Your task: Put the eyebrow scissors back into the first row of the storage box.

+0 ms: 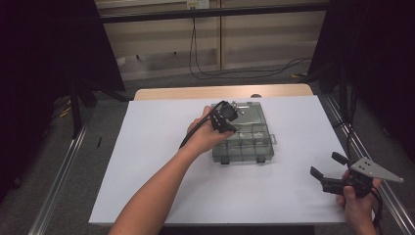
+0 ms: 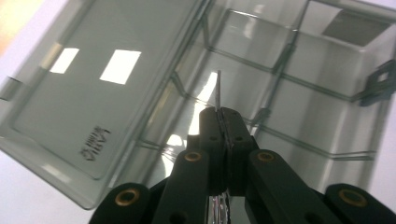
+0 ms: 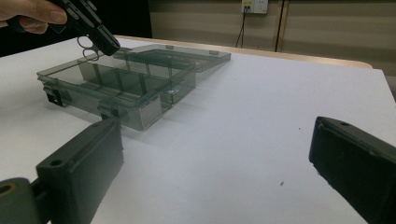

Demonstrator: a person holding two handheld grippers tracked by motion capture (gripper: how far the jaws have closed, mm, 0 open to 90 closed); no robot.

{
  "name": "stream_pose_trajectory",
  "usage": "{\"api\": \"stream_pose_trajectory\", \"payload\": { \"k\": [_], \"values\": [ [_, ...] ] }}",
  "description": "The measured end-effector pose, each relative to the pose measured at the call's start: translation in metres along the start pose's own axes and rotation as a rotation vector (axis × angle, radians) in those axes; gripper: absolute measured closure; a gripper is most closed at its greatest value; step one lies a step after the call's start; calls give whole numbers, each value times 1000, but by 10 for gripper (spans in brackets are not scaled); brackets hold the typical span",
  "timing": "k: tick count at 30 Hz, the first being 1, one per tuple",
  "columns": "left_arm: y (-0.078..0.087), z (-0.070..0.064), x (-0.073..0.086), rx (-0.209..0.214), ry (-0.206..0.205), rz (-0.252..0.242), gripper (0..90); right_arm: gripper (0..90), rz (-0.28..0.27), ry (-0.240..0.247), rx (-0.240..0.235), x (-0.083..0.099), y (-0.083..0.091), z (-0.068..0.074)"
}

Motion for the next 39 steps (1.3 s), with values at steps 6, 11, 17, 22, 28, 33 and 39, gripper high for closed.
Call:
{"api": "stream_pose_trajectory", "payload": {
  "k": [6, 11, 17, 22, 28, 33, 39],
  "values": [
    [0, 2, -2, -56, -4, -17, 790, 28, 0, -1, 3, 0, 0, 0],
    [8, 4, -3, -130, 43, -55, 493, 28, -1, 0, 2, 0, 0, 0],
    [11, 4, 1, -135, 119, -78, 175, 27, 0, -4, 1, 0, 0, 0],
    [15, 5, 9, -141, 149, -96, 26, 28, 2, 2, 1, 0, 0, 0],
    [27, 7, 19, -140, 177, -131, 0, 28, 3, 5, 4, 0, 0, 0],
    [35, 8, 29, -141, 180, -140, 0, 28, 3, 8, 4, 0, -1, 0],
    [44, 10, 43, -165, 213, -169, 0, 28, 5, 10, 6, 0, -1, 0]
  ]
}}
Point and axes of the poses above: each handheld gripper's, and its own axes: y roughly backward along the jaws, x roughly out of its underside, z roughly to its left, the point moved 5 cm from there along -y, roughly forward along the jaws, and after that the axes turned 6 degrees about -x, right-handed, at the moved point
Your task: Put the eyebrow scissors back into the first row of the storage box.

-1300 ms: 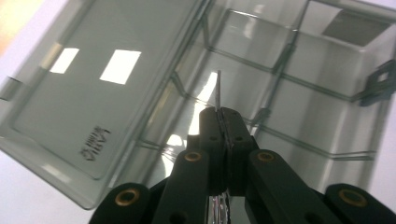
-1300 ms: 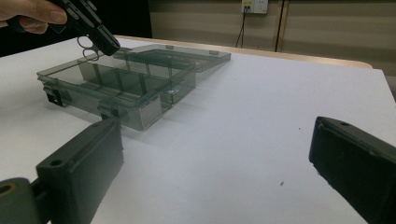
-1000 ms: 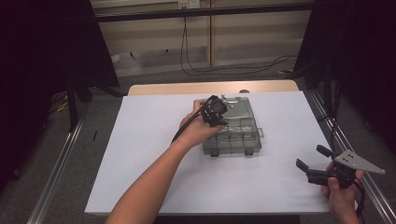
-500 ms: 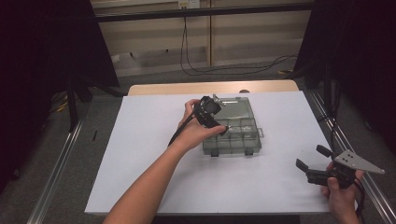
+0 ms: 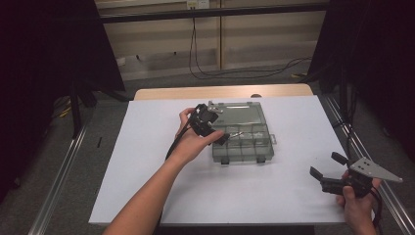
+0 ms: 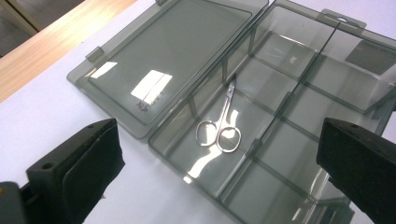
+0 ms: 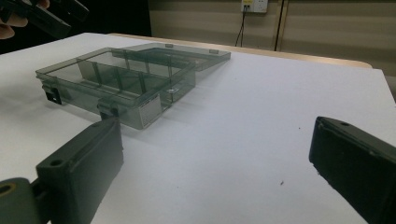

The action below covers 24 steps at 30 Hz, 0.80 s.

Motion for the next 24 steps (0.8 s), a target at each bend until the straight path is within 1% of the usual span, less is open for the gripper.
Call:
{"api": "stream_pose_trajectory", "payload": {
  "k": [1, 2, 4, 5, 6, 7, 8, 9, 13, 15, 16, 17, 18, 19, 20, 21, 22, 23, 24],
  "values": [
    [1, 1, 2, 5, 6, -5, 0, 28, 0, 0, 0, 0, 0, 0],
    [4, 1, 4, 2, 8, 1, 0, 28, -1, 1, 0, 0, 0, 0],
    [6, 2, 7, 0, 18, -12, 0, 27, 0, 0, 1, 0, 0, 0],
    [9, 4, 9, -1, 9, -5, 0, 28, 0, 1, 1, 0, 0, 0],
    [10, 4, 11, -4, 29, -24, 0, 27, 0, 1, 2, 0, 0, 0],
    [12, 4, 13, -12, 29, -22, 0, 27, 0, -1, 4, 0, 0, 0],
    [14, 5, 15, -10, 37, -27, 0, 27, 1, -2, 5, 0, 0, 0],
    [16, 6, 17, -14, 31, -29, 0, 27, 1, -1, 5, 0, 0, 0],
    [20, 7, 24, -20, 65, -48, 0, 27, 2, -2, 6, 0, 0, 0],
    [23, 8, 28, -25, 69, -51, 0, 27, 4, -4, 3, 0, 0, 1],
    [24, 8, 30, -24, 77, -60, 0, 27, 4, -4, 5, 0, 0, 0],
    [26, 9, 32, -31, 74, -52, 0, 28, 4, -3, 5, 0, -1, 0],
    [28, 10, 34, -31, 61, -53, 0, 27, 5, -6, 5, 0, 0, 1],
    [29, 9, 35, -31, 84, -67, 0, 27, 6, -5, 5, 0, -1, 1],
    [30, 9, 37, -31, 86, -69, 0, 27, 7, -7, 5, 0, -1, 1],
    [32, 8, 39, -21, 92, -65, 0, 27, 7, -3, 6, 0, -1, 1],
    [33, 8, 41, -31, 94, -67, 0, 27, 7, -4, 7, 0, -1, 1],
    [34, 8, 42, -30, 97, -75, 0, 27, 7, -4, 7, 0, -1, 1],
    [36, 9, 45, -31, 76, -66, 0, 27, 7, -4, 6, 0, -1, 1]
  ]
}}
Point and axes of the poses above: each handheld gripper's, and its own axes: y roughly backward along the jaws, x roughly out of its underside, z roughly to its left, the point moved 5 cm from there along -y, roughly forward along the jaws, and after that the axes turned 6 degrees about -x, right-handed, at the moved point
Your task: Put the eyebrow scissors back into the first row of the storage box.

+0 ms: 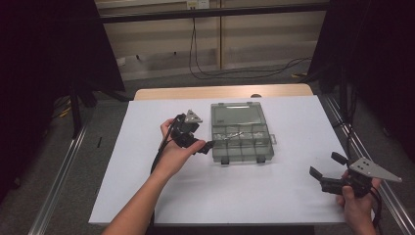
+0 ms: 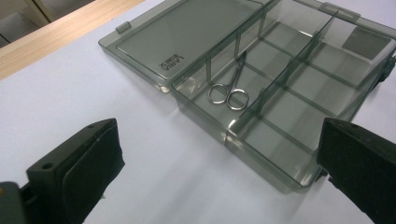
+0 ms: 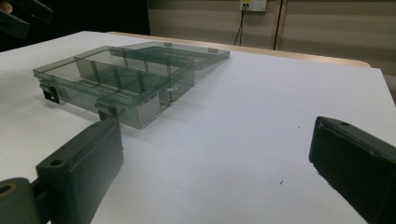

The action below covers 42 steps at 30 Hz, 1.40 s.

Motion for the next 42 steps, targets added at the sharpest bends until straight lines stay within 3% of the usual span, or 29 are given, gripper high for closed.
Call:
{"api": "stream_pose_trajectory", "payload": {
  "k": [3, 9, 10, 11, 12, 17, 21, 23, 26, 42],
  "values": [
    [4, 0, 5, -1, 27, -19, 0, 27, 0, 0, 1, 0, 0, 0],
    [15, 3, 17, -13, 31, -18, 0, 27, 0, 1, 5, 0, 0, 0],
    [16, 2, 18, -12, 53, -38, 0, 27, 1, 0, 4, 0, 0, 0],
    [19, 4, 21, -15, 29, -25, 0, 27, 0, 3, 5, 0, 0, 0],
    [19, 3, 22, -19, 52, -48, 0, 27, 0, 3, 5, 0, 0, 0],
    [28, 5, 33, -29, 40, -44, 0, 27, 2, 5, 5, 0, -1, 0],
    [34, 6, 42, -30, 80, -69, 0, 27, 3, 6, 6, 0, -1, 0],
    [36, 9, 46, -37, 70, -69, 0, 27, 5, 5, 6, 0, -1, 0],
    [41, 12, 54, -40, 101, -85, 0, 27, 4, 5, 11, 0, -1, 0],
    [66, 28, 96, -90, 184, -148, 0, 27, 13, 9, 11, 0, -1, 0]
  ]
}}
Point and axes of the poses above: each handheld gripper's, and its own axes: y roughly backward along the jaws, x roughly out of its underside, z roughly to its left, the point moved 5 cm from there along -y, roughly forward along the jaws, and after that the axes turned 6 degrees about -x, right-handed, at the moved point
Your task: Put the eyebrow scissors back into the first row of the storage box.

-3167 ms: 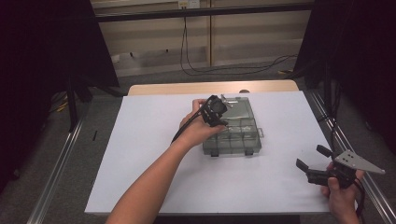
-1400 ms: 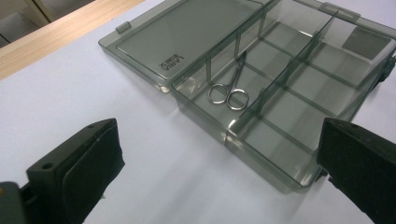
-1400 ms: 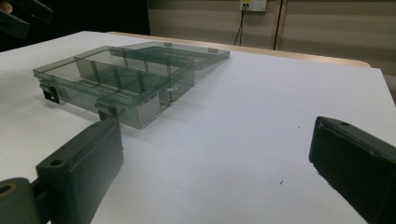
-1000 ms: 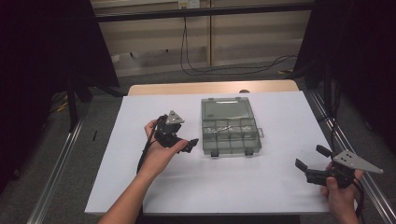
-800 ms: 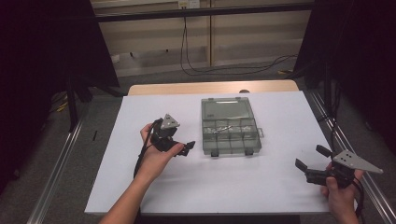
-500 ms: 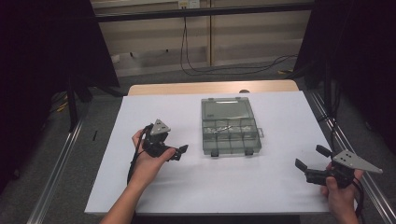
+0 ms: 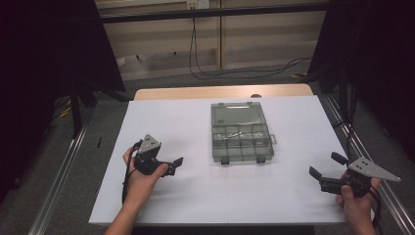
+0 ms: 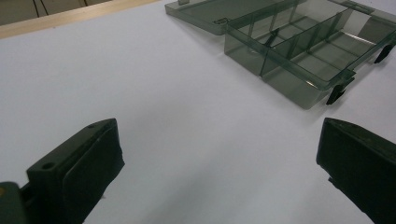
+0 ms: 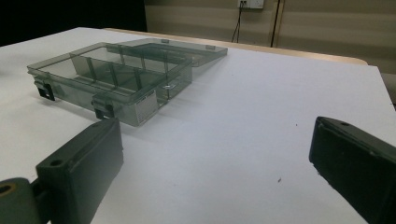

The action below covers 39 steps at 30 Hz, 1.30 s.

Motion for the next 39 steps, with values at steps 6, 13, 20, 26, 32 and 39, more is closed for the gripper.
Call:
{"api": "stream_pose_trajectory", "payload": {
  "k": [6, 13, 20, 26, 32, 39],
  "values": [
    [9, 7, 10, -23, 19, -25, 0, 27, 2, 0, 3, 0, 0, 0],
    [20, 15, 21, -41, 27, -44, 0, 27, 3, 5, 6, 0, -1, 0],
    [30, 24, 30, -80, 37, -60, 0, 27, 7, 2, 11, 0, -1, 0],
    [38, 29, 38, -89, 43, -72, 0, 27, 9, 4, 11, 1, -1, 0],
    [45, 31, 46, -93, 49, -86, 0, 27, 10, 5, 10, 0, -1, 0],
    [53, 37, 53, -103, 53, -100, 0, 27, 13, 0, 9, 1, -1, 1]
  ]
}}
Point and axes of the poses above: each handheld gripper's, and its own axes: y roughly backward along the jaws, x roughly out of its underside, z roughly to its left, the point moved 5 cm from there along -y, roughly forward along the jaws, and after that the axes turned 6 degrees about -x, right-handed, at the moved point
